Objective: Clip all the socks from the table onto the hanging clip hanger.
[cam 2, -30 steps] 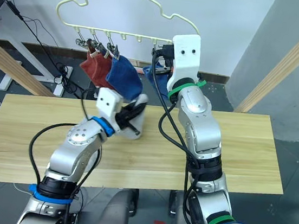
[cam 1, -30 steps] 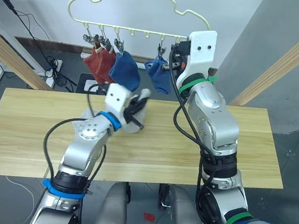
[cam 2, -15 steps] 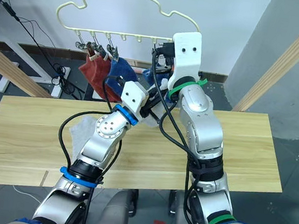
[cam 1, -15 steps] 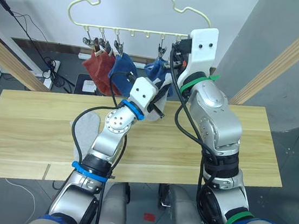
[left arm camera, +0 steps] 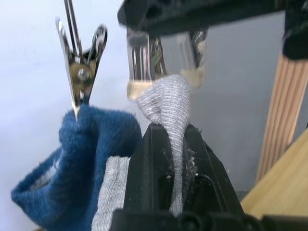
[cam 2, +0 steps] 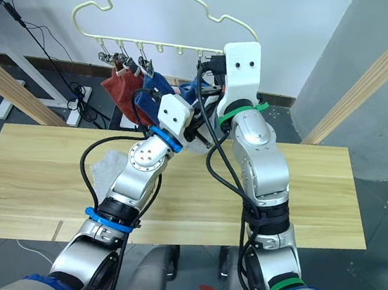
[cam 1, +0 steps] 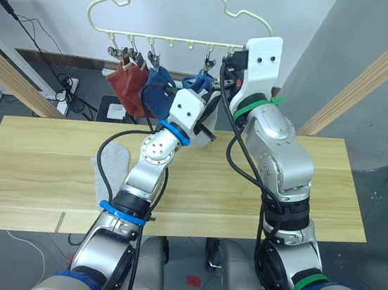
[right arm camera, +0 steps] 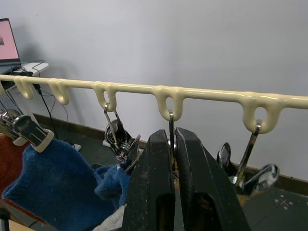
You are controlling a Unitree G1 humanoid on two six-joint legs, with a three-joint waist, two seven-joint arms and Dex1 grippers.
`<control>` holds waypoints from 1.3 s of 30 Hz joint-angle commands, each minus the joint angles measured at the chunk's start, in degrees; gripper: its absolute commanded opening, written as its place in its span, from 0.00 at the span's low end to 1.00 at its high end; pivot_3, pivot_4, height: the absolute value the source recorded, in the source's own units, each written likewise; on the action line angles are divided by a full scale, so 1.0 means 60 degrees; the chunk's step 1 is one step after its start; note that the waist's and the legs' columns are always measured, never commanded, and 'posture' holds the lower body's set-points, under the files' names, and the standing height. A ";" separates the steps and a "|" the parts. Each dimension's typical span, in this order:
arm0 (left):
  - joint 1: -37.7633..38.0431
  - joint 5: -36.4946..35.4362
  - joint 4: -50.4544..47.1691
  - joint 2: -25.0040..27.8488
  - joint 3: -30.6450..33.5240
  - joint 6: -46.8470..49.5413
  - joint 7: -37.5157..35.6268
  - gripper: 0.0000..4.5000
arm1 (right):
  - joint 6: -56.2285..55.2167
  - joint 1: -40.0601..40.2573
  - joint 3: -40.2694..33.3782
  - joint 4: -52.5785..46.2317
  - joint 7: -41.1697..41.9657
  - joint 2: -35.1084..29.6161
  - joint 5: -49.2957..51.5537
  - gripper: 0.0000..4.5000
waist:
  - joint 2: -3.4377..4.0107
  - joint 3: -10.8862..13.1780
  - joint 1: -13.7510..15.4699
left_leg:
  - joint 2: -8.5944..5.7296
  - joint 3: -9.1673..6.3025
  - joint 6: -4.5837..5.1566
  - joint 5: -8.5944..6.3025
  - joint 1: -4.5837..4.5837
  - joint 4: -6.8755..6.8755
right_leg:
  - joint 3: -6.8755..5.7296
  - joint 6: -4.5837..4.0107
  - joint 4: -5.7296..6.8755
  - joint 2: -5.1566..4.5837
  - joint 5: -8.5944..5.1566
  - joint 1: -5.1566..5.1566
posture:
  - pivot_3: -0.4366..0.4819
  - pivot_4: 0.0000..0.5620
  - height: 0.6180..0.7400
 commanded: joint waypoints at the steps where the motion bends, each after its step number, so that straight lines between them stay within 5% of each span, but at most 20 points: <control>1: -0.0098 -0.0003 -0.0032 -0.0063 0.0028 -0.0177 0.0036 0.00 | 0.0026 -0.0163 -0.0018 -0.0525 -0.0009 0.0066 0.0135 0.00 | 0.0000 0.0000 0.0000 | 0.0000 0.0000 0.0000 0.0000 0.0000 0.0001 | -0.0001 0.0000 0.0000 0.0000 0.0000 0.0000 | 0.35 0.68 1.00; 39: -0.0734 0.0155 0.0700 -0.0219 0.0061 -0.0296 0.0172 0.00 | 0.0306 -0.0088 0.0003 -0.0567 0.0056 0.0128 0.0274 0.00 | 0.0000 0.0000 -0.0001 | -0.0002 -0.0001 0.0000 0.0000 0.0000 0.0001 | -0.0003 0.0001 0.0001 0.0001 0.0000 0.0000 | 0.34 0.69 1.00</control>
